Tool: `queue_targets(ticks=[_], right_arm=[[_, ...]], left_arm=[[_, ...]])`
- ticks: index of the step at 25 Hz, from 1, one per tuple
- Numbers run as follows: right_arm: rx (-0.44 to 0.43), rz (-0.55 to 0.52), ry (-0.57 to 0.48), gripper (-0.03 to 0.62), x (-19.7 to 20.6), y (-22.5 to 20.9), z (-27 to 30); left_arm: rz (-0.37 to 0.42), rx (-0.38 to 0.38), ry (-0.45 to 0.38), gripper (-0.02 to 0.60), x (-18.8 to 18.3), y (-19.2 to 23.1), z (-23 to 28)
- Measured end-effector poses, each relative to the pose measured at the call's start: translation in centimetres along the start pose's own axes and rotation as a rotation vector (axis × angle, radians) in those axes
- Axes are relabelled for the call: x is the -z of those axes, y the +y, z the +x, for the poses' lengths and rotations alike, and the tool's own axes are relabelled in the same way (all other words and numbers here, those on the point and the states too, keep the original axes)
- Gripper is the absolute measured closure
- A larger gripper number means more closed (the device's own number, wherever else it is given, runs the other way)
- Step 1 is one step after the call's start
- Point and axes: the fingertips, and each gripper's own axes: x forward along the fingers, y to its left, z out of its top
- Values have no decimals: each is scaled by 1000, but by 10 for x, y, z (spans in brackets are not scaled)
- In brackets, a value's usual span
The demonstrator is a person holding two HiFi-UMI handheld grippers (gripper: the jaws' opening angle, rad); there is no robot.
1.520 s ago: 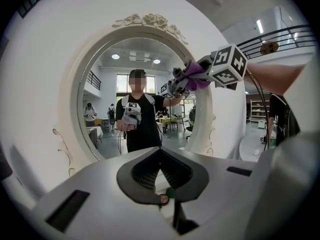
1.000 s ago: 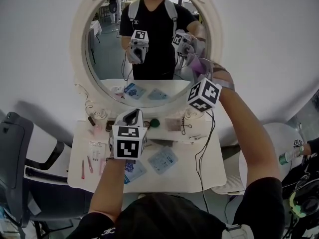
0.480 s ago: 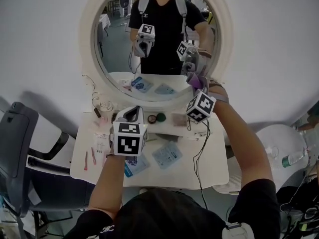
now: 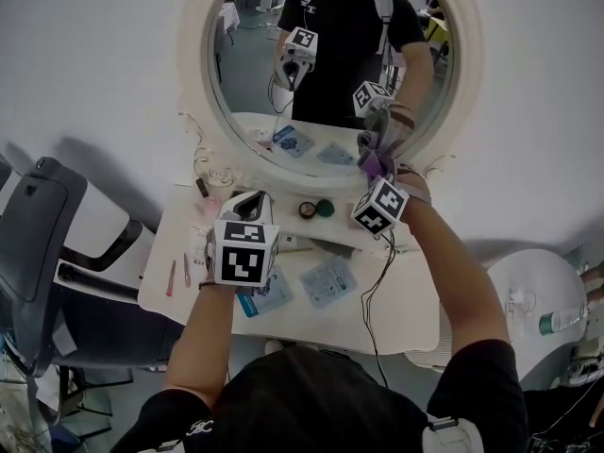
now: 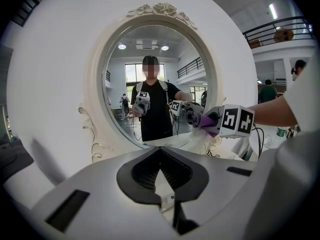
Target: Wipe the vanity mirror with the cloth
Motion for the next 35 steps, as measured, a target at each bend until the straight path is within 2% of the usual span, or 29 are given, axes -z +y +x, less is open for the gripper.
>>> queue_targets(ticks=[3,13,20,24,29,32,35], right_arm=[[-53,-26,6,499,-10,29,14],[-236,48,-58,500,-74,107,47],[-374,219,-93,503,-121,130,56],[-444,330,-105,505,-128,132,57],[-588,543,-139,503,-154,128,57],[-604,529,-176,503,-177,130,55],[-655,580,-224,503,-204,125,49]], left_arm=[[-10,-23,17,580,8,9,-5],[-74,-148,99,581,49,54,-26],[-110,-214,131,580,71,79,-39],[-131,-256,153,581,82,89,-47],[-136,-286,178,581,92,88,-50],[-139,-309,189,581,95,88,-53],[-148,-340,194,581,97,93,-58]])
